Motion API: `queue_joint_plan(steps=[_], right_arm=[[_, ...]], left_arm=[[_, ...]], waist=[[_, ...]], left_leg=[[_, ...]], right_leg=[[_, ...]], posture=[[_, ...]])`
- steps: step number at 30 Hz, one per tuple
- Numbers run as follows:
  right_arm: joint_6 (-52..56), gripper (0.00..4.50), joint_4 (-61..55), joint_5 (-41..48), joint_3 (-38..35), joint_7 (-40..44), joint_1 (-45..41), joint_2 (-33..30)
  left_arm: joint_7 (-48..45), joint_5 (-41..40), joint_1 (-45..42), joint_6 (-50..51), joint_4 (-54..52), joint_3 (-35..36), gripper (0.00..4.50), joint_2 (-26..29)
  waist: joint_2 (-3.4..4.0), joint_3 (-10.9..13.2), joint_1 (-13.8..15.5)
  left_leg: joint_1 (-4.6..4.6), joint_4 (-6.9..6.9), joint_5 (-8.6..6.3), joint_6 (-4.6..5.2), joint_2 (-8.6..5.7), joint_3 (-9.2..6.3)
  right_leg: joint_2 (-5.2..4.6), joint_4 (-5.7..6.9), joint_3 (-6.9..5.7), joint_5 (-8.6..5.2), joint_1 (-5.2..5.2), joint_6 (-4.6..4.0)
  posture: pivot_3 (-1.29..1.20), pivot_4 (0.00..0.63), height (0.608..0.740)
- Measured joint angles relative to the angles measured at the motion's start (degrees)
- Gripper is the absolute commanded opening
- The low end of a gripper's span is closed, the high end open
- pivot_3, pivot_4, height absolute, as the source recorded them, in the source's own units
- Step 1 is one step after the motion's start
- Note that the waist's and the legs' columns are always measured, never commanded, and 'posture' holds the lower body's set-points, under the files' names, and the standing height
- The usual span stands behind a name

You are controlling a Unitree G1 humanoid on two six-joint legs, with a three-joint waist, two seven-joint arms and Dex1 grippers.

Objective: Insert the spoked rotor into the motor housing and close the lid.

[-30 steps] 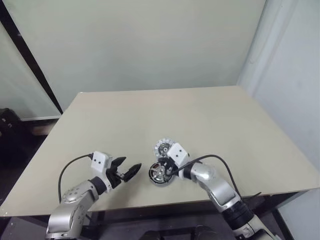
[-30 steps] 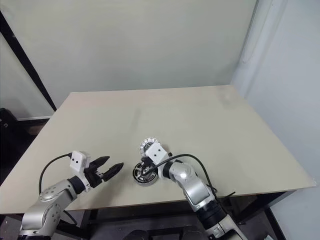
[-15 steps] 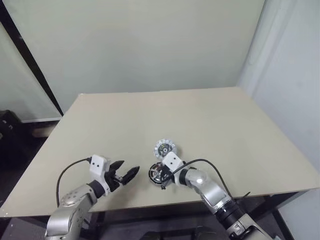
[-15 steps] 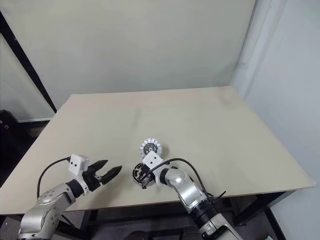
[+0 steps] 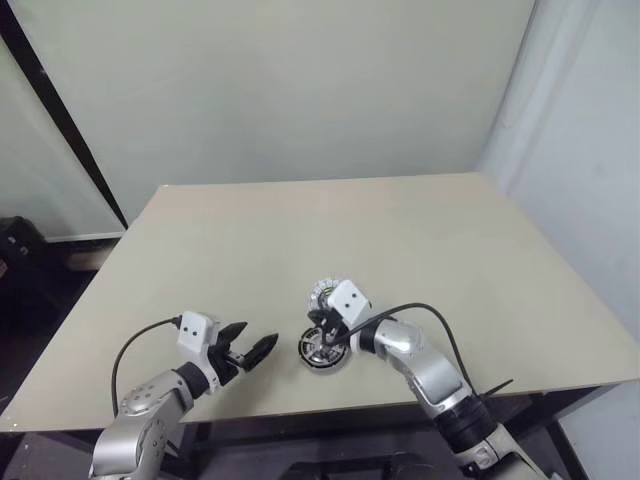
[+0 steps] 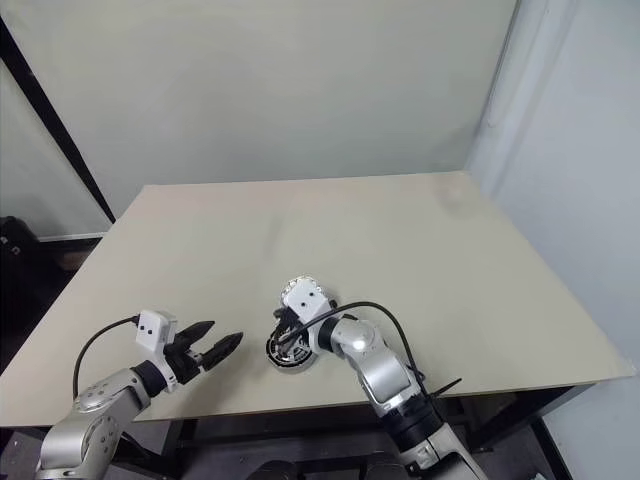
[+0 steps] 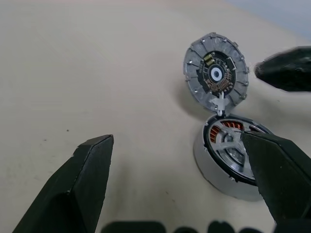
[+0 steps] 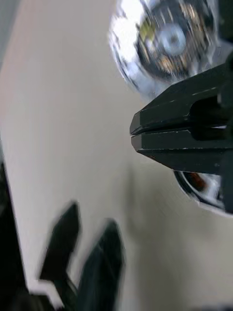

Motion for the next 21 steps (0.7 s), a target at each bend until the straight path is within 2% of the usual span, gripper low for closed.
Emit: queue_joint_plan(steps=[4, 7, 13, 21], right_arm=[[0.4, 0.04, 4.1, -1.0, 3.9, 1.6, 2.8, -2.1], [-0.6, 0.04, 6.2, -1.7, 4.2, 1.1, 2.2, -1.9], [-0.7, 0.04, 6.5, -1.4, 3.0, 0.2, 2.1, -0.9], [-1.7, 0.04, 3.2, -0.4, -1.7, -1.8, -1.4, 0.4]], left_arm=[[0.0, 0.0, -0.3, 0.0, 0.4, 0.0, 4.5, 0.0], [0.0, 0.0, -0.8, 0.0, 0.5, -0.1, 4.5, 0.0], [-0.1, 0.1, -0.8, 0.0, 0.5, -0.1, 4.5, 0.1], [-0.2, 0.1, -0.8, 0.0, 0.6, -0.1, 4.5, 0.1]], waist=[[0.0, 0.0, -0.1], [0.0, 0.0, -0.1], [0.05, 0.0, -0.1], [-0.02, 0.0, -0.1]], left_leg=[[-0.07, 0.03, 0.0, 0.0, -0.02, 0.04], [0.33, 0.02, -0.01, -0.02, 0.1, 0.1], [0.51, 0.18, -0.18, -0.32, 0.35, 0.18], [0.19, 0.08, -0.08, -0.15, 0.35, 0.22]], right_leg=[[-0.01, 0.0, 0.02, -0.01, -0.04, -0.02], [0.02, 0.0, -0.02, -0.09, 0.2, -0.15], [0.02, -0.02, -0.1, -0.11, 0.43, -0.15], [0.12, 0.0, -0.11, -0.01, 0.03, -0.02]], posture=[[0.0, 0.0, 0.74], [0.0, 0.0, 0.74], [0.0, 0.0, 0.74], [0.0, 0.0, 0.74]])
